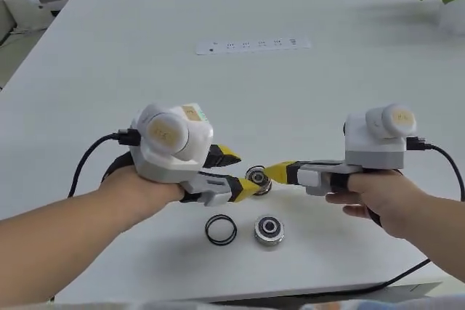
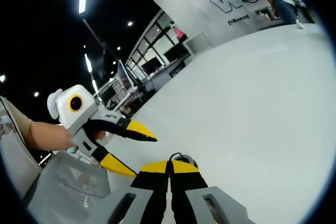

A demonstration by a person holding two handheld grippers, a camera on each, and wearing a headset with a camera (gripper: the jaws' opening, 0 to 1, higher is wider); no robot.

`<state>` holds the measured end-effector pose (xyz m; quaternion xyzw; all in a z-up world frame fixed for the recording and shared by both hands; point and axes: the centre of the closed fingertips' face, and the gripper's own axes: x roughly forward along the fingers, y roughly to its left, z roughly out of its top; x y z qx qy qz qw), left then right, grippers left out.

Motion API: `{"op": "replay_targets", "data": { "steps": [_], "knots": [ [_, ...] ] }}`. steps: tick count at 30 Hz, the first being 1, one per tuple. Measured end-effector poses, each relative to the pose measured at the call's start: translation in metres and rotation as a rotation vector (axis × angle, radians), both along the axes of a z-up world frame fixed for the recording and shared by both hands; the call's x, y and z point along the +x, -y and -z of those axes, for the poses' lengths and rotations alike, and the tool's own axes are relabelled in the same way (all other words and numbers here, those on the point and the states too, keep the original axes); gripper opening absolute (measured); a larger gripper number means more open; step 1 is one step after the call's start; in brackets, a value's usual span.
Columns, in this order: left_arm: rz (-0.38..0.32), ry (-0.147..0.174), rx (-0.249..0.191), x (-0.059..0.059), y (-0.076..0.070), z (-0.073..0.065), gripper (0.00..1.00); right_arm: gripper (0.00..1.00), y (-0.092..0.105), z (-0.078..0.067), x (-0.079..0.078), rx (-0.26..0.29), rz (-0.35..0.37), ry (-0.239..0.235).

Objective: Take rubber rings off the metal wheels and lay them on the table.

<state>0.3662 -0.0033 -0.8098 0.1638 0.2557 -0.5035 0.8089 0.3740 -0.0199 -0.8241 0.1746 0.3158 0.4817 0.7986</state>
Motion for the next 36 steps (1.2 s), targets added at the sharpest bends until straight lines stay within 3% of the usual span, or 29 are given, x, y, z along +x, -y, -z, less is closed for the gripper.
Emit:
{"op": "replay_targets", "data": {
  "steps": [13,36],
  "knots": [
    [-0.009,0.014,-0.063,-0.016,-0.016,-0.022,0.43,0.0,-0.004,-0.006,-0.006,0.012,-0.017,0.001],
    [-0.028,0.012,-0.109,-0.041,-0.051,-0.037,0.58,0.0,-0.02,-0.02,-0.018,0.047,-0.079,-0.012]
  ]
}}
